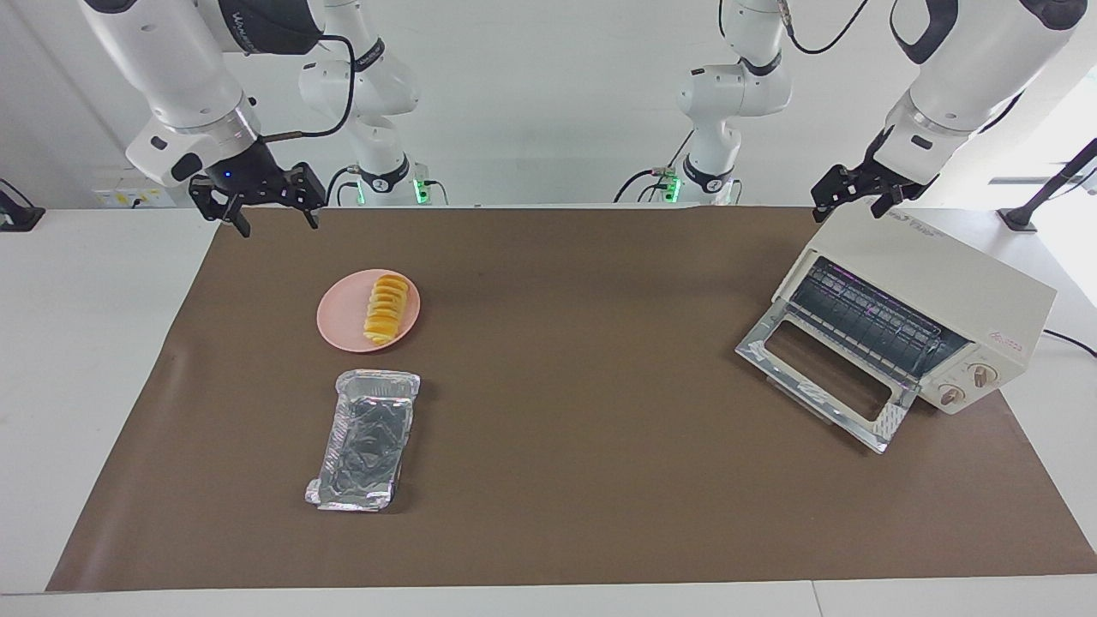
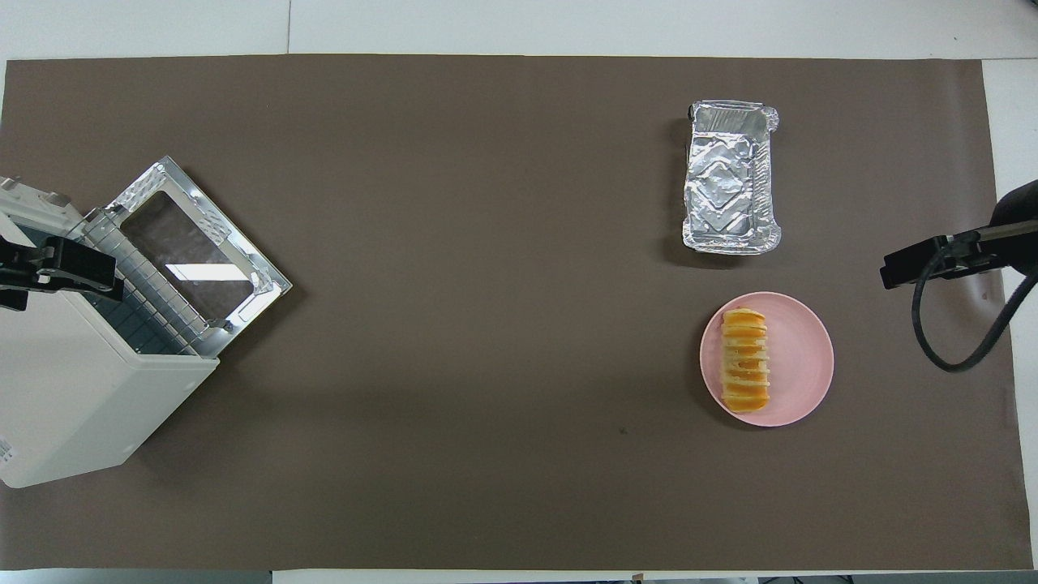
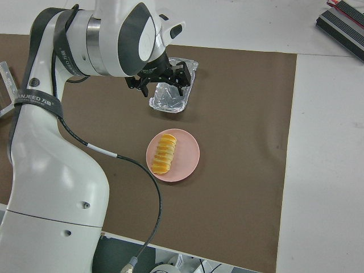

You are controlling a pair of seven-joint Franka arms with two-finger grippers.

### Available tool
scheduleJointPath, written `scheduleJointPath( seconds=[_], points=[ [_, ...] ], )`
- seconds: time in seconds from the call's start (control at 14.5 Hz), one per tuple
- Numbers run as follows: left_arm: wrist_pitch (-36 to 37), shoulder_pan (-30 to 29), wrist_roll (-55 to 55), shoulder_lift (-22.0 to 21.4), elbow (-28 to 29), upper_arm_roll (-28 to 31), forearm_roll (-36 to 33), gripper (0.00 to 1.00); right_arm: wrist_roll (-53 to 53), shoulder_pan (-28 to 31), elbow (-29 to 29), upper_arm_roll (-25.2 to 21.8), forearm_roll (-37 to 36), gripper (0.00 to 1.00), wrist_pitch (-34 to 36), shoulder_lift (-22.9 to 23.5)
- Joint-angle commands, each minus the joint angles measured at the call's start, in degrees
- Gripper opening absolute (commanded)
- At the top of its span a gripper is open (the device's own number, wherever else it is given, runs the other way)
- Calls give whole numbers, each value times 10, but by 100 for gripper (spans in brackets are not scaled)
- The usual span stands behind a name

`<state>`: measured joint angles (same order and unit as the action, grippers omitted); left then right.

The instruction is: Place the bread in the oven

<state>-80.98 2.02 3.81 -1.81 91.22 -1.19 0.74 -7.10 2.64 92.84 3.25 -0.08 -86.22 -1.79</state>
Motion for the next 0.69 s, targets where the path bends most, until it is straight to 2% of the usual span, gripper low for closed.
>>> scheduleJointPath(
  seconds=[0.0,0.21,0.34,0.48,0.62],
  points=[
    [-7,1,-2,-15,18,3,5,100,-10,8,0,3,7,100,-6,0],
    [-7,1,-2,-15,18,3,5,100,-1,3,6,4,9,100,-6,-2],
    [-7,1,-2,-15,18,3,5,100,-4,1,32,4,8,100,-11,-15],
    [-7,1,-2,-15,18,3,5,100,-6,-3,103,4,8,100,-57,-45],
    [-7,1,-2,-15,18,3,5,100,7,-30,201,4,9,100,-135,-81]
  ],
)
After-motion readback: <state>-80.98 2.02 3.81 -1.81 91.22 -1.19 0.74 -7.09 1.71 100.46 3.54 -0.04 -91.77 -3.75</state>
